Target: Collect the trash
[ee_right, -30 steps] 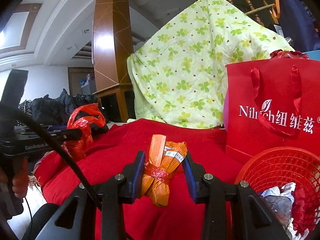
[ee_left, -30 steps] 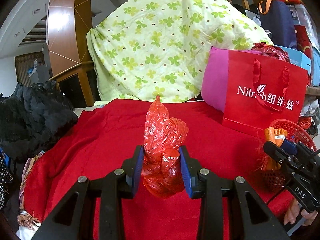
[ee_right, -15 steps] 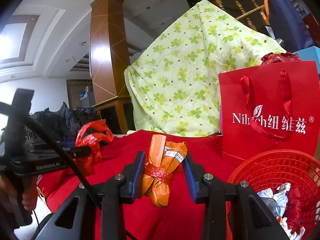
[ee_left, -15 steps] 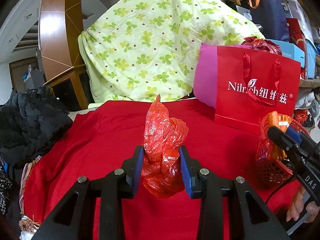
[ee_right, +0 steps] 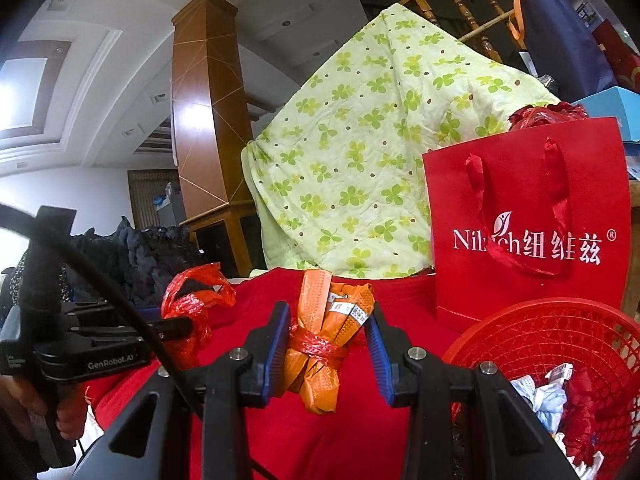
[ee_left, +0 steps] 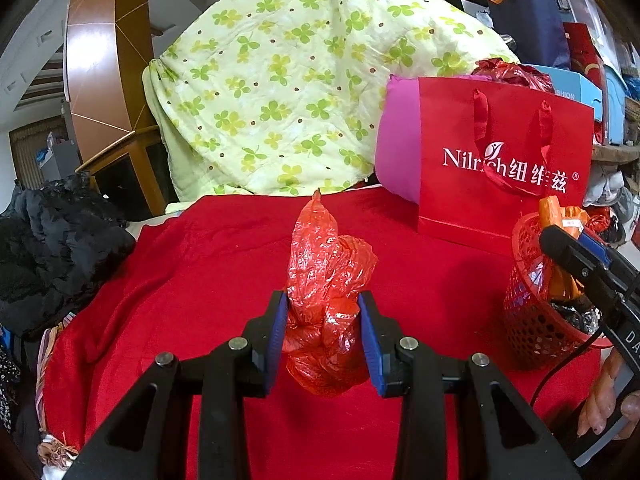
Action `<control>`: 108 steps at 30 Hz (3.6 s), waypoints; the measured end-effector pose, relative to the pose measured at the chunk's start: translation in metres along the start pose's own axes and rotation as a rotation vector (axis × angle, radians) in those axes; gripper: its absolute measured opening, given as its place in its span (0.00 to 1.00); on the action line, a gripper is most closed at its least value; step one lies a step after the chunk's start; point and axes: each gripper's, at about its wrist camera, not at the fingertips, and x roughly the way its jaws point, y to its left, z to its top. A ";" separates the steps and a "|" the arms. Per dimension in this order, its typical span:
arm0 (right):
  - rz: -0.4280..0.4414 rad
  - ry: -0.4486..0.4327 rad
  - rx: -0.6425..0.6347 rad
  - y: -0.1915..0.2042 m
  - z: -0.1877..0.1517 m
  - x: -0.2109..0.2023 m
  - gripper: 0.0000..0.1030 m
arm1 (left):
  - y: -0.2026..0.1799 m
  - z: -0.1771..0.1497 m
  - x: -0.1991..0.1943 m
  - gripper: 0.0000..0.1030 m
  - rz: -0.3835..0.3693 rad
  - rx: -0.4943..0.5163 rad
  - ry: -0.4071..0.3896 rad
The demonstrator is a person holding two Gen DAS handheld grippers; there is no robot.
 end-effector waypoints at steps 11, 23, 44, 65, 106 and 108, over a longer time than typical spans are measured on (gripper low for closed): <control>-0.004 0.000 0.000 0.000 -0.001 -0.001 0.39 | -0.006 -0.003 0.007 0.36 -0.007 0.011 0.022; -0.004 -0.002 0.003 -0.001 0.000 -0.001 0.39 | -0.012 -0.003 0.013 0.36 -0.012 0.030 0.037; -0.023 -0.033 0.032 -0.007 0.002 -0.017 0.40 | -0.026 -0.003 0.019 0.36 -0.039 0.079 0.058; -0.052 -0.069 0.098 -0.024 0.007 -0.034 0.40 | -0.045 -0.003 0.016 0.36 -0.071 0.127 0.049; -0.122 -0.110 0.207 -0.056 0.009 -0.055 0.42 | -0.082 0.009 0.022 0.36 -0.177 0.194 0.031; -0.127 -0.115 0.211 -0.059 0.010 -0.057 0.42 | -0.085 0.010 0.023 0.36 -0.181 0.197 0.032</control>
